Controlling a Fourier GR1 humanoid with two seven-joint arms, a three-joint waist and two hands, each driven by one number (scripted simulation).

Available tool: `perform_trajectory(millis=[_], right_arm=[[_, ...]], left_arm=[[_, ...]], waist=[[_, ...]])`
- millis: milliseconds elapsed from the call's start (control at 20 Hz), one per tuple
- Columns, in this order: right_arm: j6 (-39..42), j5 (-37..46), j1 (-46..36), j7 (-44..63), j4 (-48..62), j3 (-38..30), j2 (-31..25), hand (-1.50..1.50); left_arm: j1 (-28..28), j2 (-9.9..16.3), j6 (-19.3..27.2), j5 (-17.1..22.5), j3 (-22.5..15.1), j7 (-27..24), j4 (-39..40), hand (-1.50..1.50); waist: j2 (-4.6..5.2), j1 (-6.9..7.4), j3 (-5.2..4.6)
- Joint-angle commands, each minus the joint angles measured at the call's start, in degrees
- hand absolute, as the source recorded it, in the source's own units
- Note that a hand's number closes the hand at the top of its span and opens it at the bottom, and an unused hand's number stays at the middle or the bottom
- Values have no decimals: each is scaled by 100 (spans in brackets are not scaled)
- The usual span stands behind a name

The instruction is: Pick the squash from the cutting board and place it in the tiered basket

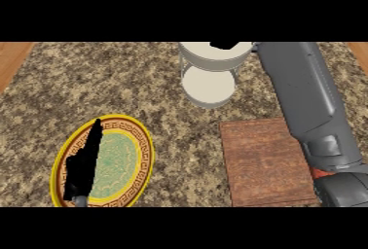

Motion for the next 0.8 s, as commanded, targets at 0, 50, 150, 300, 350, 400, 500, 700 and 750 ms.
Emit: perform_trajectory(millis=[0,50,150,300,350,400,500,700,750], right_arm=[[-251,-571,-49,-46,342,-523,361,-150],[-120,-728,-37,-53,430,-626,373,-150],[-299,-946,16,-301,434,-849,328,-150],[-533,-1333,-35,-670,507,-1214,334,-150],[-937,-1294,64,-605,322,-1122,744,-150],[-741,-1539,-167,-516,441,-1353,564,-150],[-626,-1787,-282,-747,401,-1550,288,-150],[-1590,-1650,-304,-874,199,-1756,-23,-150],[-1541,-1745,-67,-888,78,-1893,-231,-150]], left_arm=[[30,209,-342,282,221,215,180,0],[-89,-141,-69,63,42,29,500,0],[230,-74,-77,23,-42,102,154,0],[116,-85,-93,12,-55,258,44,0],[202,-107,-96,-15,-42,75,195,0],[212,-108,-95,5,-72,273,12,0],[4,-64,-179,39,141,-34,508,0],[325,-170,-108,-11,-61,133,37,0],[236,-72,-171,39,96,18,196,0]], waist=[[25,-6,-43],[31,-64,-45],[16,-25,-41],[27,-14,-39],[4,-55,-42],[8,-28,-40],[17,-85,-45],[-8,-79,-42],[-18,-165,-43]])
